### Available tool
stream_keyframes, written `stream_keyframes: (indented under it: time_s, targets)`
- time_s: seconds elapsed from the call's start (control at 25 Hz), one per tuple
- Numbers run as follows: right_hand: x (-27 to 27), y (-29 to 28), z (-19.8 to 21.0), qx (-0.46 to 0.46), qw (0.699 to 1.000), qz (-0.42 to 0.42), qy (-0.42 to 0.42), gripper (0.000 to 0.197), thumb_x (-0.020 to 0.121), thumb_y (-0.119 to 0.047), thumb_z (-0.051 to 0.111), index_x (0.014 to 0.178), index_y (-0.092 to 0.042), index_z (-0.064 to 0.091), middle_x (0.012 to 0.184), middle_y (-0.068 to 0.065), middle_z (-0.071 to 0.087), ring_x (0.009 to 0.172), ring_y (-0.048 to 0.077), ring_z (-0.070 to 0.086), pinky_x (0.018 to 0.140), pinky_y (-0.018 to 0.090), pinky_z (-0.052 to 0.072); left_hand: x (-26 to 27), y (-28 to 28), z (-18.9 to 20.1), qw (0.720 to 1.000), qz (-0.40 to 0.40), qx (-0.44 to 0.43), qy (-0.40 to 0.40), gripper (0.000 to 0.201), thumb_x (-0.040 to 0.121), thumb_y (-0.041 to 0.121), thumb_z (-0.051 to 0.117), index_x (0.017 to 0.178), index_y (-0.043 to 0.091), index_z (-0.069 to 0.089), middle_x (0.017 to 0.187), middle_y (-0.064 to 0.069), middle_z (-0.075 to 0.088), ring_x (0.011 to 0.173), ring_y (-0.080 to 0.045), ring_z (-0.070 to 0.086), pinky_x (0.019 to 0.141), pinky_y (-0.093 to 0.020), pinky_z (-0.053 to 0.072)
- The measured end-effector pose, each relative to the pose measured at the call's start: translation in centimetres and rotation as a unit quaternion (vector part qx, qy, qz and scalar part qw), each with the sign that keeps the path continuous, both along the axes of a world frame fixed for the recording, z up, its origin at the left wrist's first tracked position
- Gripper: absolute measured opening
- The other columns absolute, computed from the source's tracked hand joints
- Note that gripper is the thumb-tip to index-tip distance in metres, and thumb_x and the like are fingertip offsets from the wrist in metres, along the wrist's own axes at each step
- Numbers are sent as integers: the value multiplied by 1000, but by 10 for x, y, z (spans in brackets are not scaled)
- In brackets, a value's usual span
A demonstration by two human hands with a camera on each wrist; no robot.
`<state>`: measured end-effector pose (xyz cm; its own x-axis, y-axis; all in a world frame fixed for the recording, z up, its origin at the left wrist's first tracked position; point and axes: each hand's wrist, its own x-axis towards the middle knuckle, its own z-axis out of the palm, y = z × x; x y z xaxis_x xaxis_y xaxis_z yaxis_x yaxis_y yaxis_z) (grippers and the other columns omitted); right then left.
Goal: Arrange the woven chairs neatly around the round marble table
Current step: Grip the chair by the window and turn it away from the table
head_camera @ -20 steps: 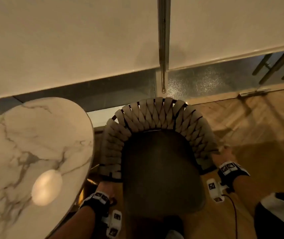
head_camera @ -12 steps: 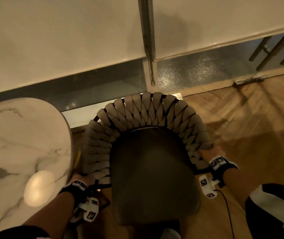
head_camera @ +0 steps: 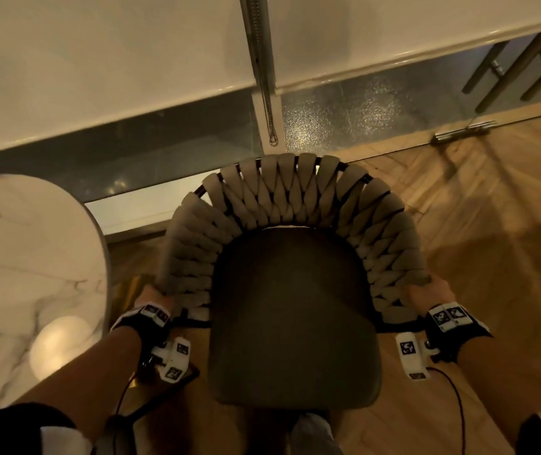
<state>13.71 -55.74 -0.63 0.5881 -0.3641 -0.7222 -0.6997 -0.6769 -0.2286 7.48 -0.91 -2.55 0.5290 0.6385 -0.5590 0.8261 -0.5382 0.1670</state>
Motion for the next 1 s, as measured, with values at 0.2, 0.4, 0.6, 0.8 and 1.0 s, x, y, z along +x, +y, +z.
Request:
stream_keyframes:
  time_s: [0.2, 0.4, 0.6, 0.8, 1.0]
  targets:
    - [-27, -11, 27, 46, 993, -109, -25, 21, 90, -24, 64, 81, -6, 59, 97, 23, 65, 100, 45, 63, 93, 55, 53, 74, -40, 45, 996, -68, 13, -61, 38, 92, 23, 56, 126, 6, 58, 123, -23, 64, 113, -43, 60, 92, -45, 49]
    - [-67, 16, 34, 124, 963, -239, 4, 32, 81, -23, 76, 98, -2, 59, 87, 14, 63, 92, 38, 65, 90, 51, 56, 72, -102, 77, 983, -102, -31, -147, 51, 91, 22, 57, 141, 15, 45, 144, -16, 47, 123, -41, 53, 105, -45, 45]
    - [-120, 78, 32, 198, 938, -278, 63, 29, 75, -24, 77, 94, -7, 63, 94, 14, 67, 87, 36, 67, 81, 49, 60, -40, -234, 85, 850, -419, -315, 39, 56, 86, 26, 69, 138, 20, 48, 136, -4, 59, 124, -24, 58, 105, -34, 46]
    - [-155, 137, 48, 274, 897, -333, 103, 24, 80, -12, 73, 101, -6, 63, 91, 17, 65, 74, 32, 63, 43, 28, 51, -126, -284, 61, 875, -385, -287, 66, 72, 69, 48, 71, 133, 36, 40, 132, 0, 62, 118, -26, 62, 101, -41, 51]
    - [-167, 135, 58, 318, 869, -346, 153, 39, 82, -27, 74, 112, -7, 59, 102, 20, 65, 84, 35, 64, 60, 37, 54, -135, -272, 62, 880, -408, -239, 26, 53, 89, 18, 56, 141, 18, 46, 143, -11, 54, 131, -33, 51, 112, -36, 39]
